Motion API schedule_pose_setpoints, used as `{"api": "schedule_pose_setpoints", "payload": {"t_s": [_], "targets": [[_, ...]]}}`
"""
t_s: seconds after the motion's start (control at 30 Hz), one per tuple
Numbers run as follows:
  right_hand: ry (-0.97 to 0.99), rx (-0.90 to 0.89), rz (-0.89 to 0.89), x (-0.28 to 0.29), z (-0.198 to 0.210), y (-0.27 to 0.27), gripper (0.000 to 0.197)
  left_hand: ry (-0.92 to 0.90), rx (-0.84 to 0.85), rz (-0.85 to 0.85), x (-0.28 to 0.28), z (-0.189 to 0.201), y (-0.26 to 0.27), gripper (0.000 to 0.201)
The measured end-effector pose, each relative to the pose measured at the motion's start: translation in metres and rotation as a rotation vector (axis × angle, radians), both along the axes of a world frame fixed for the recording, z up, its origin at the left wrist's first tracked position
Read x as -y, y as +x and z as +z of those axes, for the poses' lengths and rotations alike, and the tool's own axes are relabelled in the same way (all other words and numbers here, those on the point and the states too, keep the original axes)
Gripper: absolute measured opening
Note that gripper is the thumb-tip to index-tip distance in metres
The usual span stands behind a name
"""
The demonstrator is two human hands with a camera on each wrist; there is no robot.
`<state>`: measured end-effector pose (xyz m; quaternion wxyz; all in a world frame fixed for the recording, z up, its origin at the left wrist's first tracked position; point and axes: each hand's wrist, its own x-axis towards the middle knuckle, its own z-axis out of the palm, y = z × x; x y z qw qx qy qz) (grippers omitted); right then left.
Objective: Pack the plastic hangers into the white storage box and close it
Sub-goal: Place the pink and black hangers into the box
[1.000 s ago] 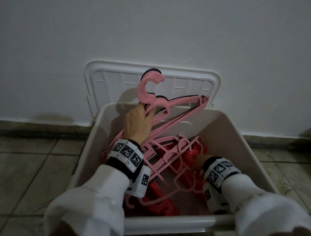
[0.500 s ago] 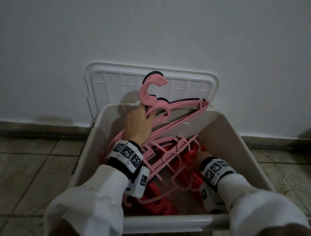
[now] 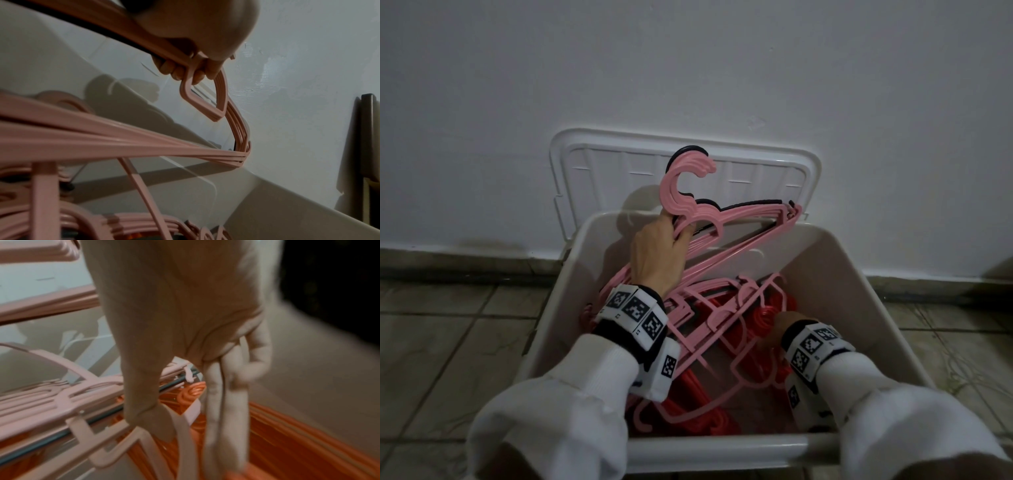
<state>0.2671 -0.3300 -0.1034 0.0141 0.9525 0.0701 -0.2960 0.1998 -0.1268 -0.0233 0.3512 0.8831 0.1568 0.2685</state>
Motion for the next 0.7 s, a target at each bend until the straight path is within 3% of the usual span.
{"api": "schedule_pose_setpoints", "payload": {"t_s": [0.33, 0.43, 0.57, 0.7], "targets": [[-0.075, -0.191, 0.019, -0.007, 0.021, -0.003, 0.054, 0.005, 0.01, -0.004, 0.001, 0.001, 0.0, 0.023], [-0.007, -0.188, 0.037, -0.002, 0.03, -0.001, 0.026, 0.008, 0.01, -0.004, 0.001, 0.003, -0.001, 0.022], [0.197, -0.238, 0.002, 0.005, 0.04, -0.001, 0.006, 0.002, 0.004, -0.007, 0.003, 0.006, -0.003, 0.023], [0.35, -0.314, -0.028, 0.01, 0.053, 0.002, 0.011, 0.009, 0.0, 0.001, 0.006, 0.01, -0.006, 0.024]]}}
